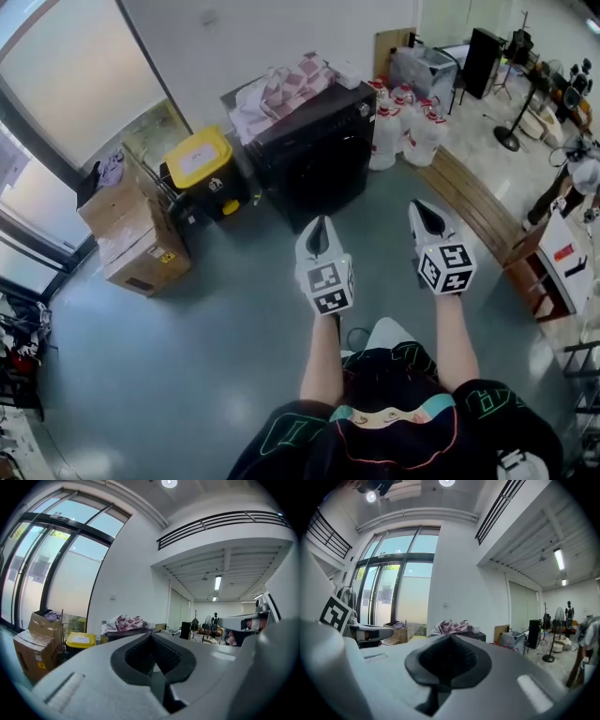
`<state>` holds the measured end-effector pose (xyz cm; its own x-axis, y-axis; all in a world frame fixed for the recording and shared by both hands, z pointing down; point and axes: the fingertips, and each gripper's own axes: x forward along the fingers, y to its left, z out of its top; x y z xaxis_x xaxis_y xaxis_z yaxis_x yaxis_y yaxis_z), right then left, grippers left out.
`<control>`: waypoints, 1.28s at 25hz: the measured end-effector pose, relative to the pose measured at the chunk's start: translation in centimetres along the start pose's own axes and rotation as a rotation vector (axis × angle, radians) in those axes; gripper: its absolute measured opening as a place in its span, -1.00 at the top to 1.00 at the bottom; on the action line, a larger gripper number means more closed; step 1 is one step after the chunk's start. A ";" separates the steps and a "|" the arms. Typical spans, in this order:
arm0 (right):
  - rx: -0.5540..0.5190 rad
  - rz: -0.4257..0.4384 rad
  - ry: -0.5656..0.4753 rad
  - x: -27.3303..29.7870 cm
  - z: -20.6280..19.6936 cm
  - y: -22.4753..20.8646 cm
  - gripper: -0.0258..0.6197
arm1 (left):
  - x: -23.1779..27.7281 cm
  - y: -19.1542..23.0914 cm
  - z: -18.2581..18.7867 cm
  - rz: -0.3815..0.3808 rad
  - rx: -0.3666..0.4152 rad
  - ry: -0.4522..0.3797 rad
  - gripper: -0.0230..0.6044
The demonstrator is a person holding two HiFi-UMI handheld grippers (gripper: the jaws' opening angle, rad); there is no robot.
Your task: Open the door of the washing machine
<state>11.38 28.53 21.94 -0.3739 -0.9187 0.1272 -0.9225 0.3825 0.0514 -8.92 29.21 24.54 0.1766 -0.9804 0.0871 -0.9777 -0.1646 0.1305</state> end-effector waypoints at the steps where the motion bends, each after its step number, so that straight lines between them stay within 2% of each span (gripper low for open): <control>1: -0.004 -0.001 0.006 0.0 -0.2 -0.2 0.91 | 0.2 0.0 -0.3 0.000 -0.005 0.005 0.89; 6: 0.007 -0.022 0.050 0.9 -2.3 -1.9 0.91 | 2.0 -0.1 -2.6 0.002 -0.015 0.041 0.89; 11: 0.017 0.001 0.076 4.4 -3.7 -3.0 0.91 | 5.3 0.8 -4.1 0.027 -0.023 0.075 0.89; 15: 0.033 0.026 0.107 8.0 -4.9 -4.6 0.91 | 8.5 1.3 -5.2 0.048 -0.018 0.106 0.89; 25: 0.097 0.097 0.190 18.7 -7.8 -9.3 0.91 | 17.5 1.4 -9.7 0.106 -0.027 0.258 0.89; 32: 0.094 0.125 0.186 25.7 -7.5 -14.6 0.91 | 25.3 1.5 -8.8 0.163 -0.034 0.240 0.89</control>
<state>16.00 0.04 31.86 -0.4696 -0.8277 0.3072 -0.8783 0.4733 -0.0674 -4.91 5.11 35.64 0.0436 -0.9393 0.3403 -0.9917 0.0005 0.1284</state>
